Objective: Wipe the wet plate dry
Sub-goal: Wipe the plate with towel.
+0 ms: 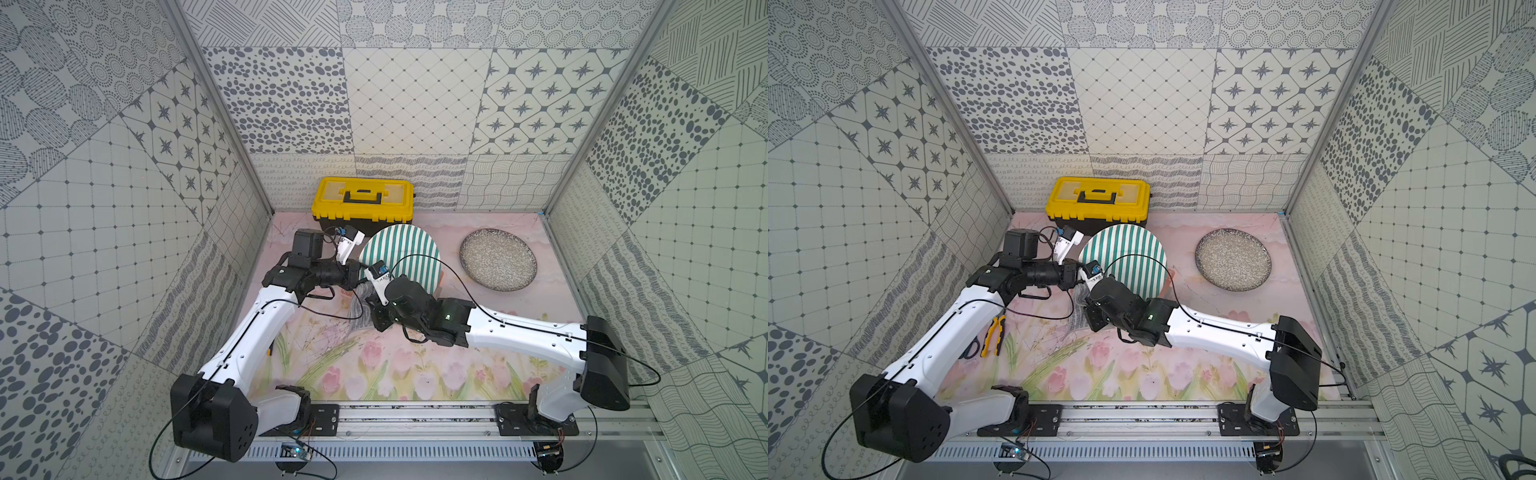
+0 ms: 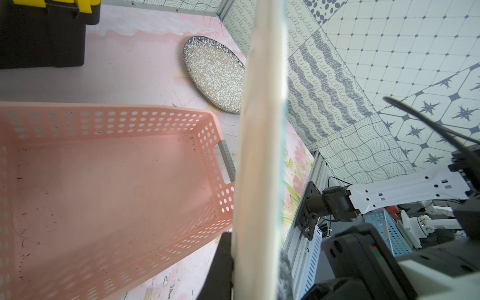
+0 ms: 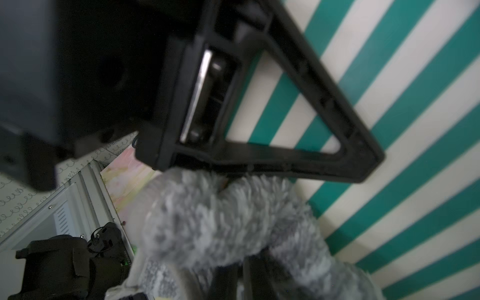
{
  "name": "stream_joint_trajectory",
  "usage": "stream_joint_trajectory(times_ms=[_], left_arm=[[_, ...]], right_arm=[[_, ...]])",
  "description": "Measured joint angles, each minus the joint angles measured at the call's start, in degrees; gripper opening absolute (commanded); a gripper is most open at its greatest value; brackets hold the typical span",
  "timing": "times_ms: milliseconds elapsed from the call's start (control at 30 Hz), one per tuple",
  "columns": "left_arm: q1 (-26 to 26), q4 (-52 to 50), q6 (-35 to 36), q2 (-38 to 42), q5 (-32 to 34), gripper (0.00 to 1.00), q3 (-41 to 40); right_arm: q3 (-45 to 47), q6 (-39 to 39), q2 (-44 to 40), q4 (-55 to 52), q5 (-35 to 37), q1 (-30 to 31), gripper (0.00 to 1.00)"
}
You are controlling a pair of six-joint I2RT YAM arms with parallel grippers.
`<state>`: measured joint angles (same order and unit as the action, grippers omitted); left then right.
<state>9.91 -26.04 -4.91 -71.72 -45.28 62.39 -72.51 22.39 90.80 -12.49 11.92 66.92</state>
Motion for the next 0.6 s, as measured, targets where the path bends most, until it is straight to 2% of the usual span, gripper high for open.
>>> stream_joint_trajectory(times_ms=[133,300,467,600], left_arm=[[0.02,0.17,-0.04,0.00,-0.22,0.00,0.00],[0.09,1.49,-0.55,0.02,-1.01,0.00,0.11],[0.09,2.54,-1.07,0.26,-1.09,0.00,0.63],[0.11,2.21,-1.20,0.66,-1.84,0.00,1.07]], right_arm=[[4.31,1.92,-2.10,4.26,-0.52,-1.16,0.00],[14.43,5.18,-8.92,6.38,-0.90,-5.25,0.00],[23.89,9.20,-17.57,5.18,0.20,-13.90,0.00],[28.20,11.50,-25.05,1.77,0.15,-23.63,0.00]])
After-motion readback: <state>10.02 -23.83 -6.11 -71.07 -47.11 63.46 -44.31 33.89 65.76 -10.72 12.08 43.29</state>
